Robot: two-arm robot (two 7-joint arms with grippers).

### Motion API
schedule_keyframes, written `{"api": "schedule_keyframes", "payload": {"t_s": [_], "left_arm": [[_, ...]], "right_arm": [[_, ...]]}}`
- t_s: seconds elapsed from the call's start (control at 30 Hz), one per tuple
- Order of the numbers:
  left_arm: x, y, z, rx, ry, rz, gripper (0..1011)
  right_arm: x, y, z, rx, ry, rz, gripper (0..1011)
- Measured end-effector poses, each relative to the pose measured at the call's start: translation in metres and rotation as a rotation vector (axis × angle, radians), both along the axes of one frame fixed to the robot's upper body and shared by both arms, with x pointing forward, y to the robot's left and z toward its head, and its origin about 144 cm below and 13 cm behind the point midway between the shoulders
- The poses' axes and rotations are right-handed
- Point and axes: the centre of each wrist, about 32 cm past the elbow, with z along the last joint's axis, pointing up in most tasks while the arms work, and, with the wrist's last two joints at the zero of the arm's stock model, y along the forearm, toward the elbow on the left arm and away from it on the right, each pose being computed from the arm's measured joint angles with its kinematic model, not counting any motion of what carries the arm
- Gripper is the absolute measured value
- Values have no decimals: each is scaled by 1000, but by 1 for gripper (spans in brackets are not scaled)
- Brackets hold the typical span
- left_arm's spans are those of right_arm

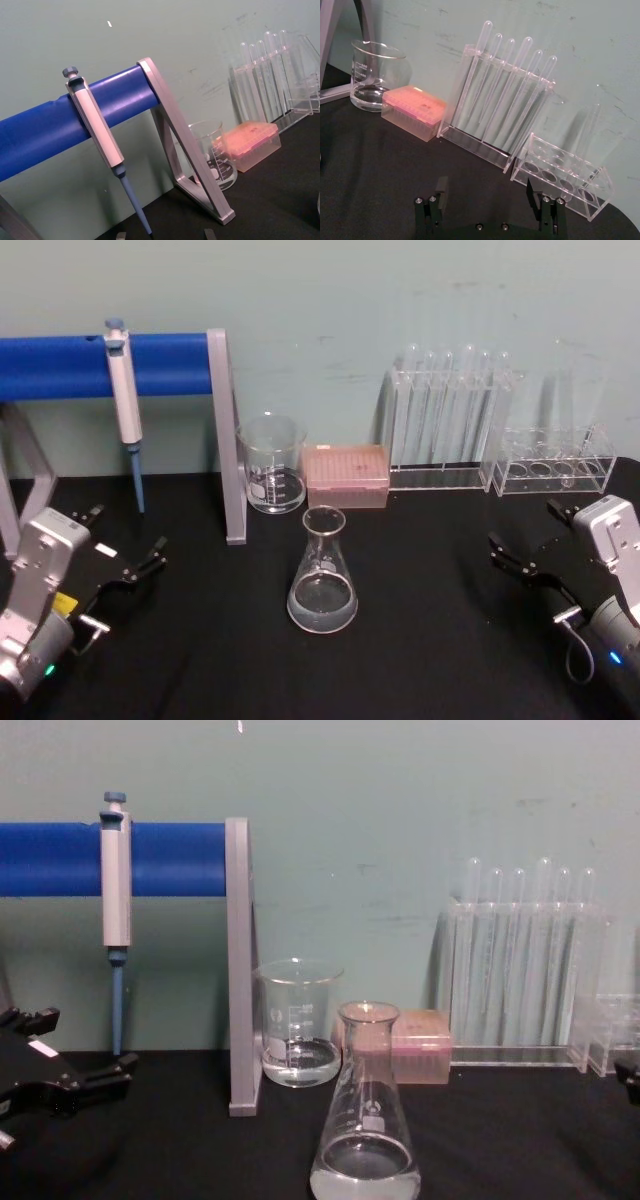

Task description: Grasp the erlenmeyer flask with one hand, shake it three times, then place it back.

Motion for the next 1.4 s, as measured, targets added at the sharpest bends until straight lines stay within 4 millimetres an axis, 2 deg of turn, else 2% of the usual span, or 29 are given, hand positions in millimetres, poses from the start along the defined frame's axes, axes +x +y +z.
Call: {"api": "schedule_keyframes", "payload": {"t_s": [0.57, 0.83, 1.4], "left_arm": [[0, 0, 0, 0, 0, 0, 1001], [0, 0, 0, 0, 0, 0, 1001], [0, 0, 0, 0, 0, 0, 1001]], "right_arm": [[1, 0, 0, 0, 11, 27, 1000], [3, 2, 1, 19, 29, 105, 1000], [3, 13, 9, 171, 96, 307, 1000]]}}
